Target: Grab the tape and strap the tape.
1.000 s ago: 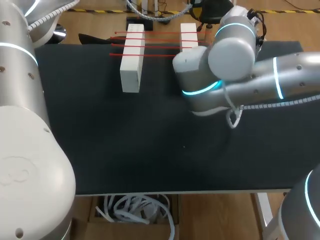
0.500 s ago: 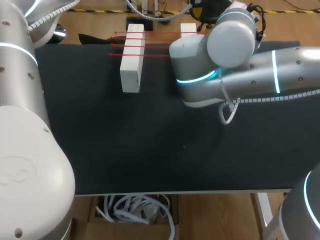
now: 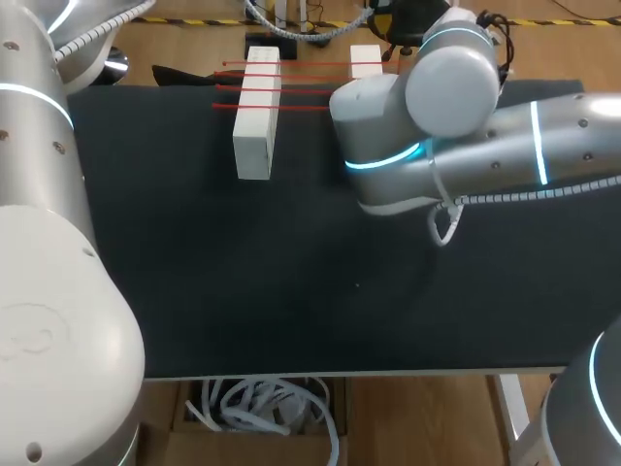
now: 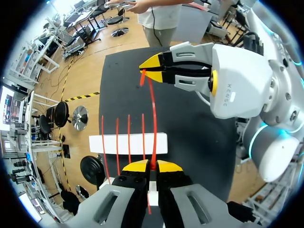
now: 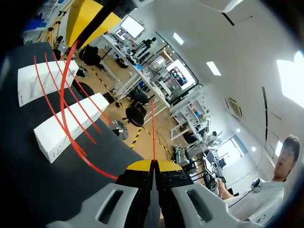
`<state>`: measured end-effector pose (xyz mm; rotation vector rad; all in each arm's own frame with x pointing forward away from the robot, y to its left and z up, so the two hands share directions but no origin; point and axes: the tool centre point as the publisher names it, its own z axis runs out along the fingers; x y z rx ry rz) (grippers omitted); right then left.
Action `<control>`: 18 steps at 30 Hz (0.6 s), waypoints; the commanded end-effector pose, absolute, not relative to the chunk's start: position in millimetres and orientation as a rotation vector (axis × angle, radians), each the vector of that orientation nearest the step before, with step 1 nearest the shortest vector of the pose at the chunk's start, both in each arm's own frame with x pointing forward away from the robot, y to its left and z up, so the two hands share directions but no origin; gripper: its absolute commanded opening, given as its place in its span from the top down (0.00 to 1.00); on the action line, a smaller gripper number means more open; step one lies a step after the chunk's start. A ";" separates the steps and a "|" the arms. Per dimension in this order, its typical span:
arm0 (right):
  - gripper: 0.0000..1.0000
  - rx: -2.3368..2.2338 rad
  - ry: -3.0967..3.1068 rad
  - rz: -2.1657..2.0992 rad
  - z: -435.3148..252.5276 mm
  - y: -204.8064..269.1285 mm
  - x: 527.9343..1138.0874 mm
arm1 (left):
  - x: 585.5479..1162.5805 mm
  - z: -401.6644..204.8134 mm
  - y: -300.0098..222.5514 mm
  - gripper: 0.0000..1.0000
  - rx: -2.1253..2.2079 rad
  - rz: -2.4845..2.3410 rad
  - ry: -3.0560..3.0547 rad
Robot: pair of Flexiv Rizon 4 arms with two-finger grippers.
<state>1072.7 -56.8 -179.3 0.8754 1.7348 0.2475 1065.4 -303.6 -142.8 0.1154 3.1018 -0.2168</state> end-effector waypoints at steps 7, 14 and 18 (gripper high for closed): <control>1.00 0.875 1.753 0.254 -173.4 -60.3 1071.0 | 1066.1 -141.6 -304.4 1.00 0.114 -0.210 3.106; 1.00 0.826 1.766 0.204 -175.5 -60.1 1071.5 | 1066.1 -141.6 -304.4 1.00 0.114 -0.210 3.106; 1.00 0.718 1.750 0.085 -170.2 -55.4 1074.9 | 1066.1 -141.6 -304.4 1.00 0.114 -0.210 3.106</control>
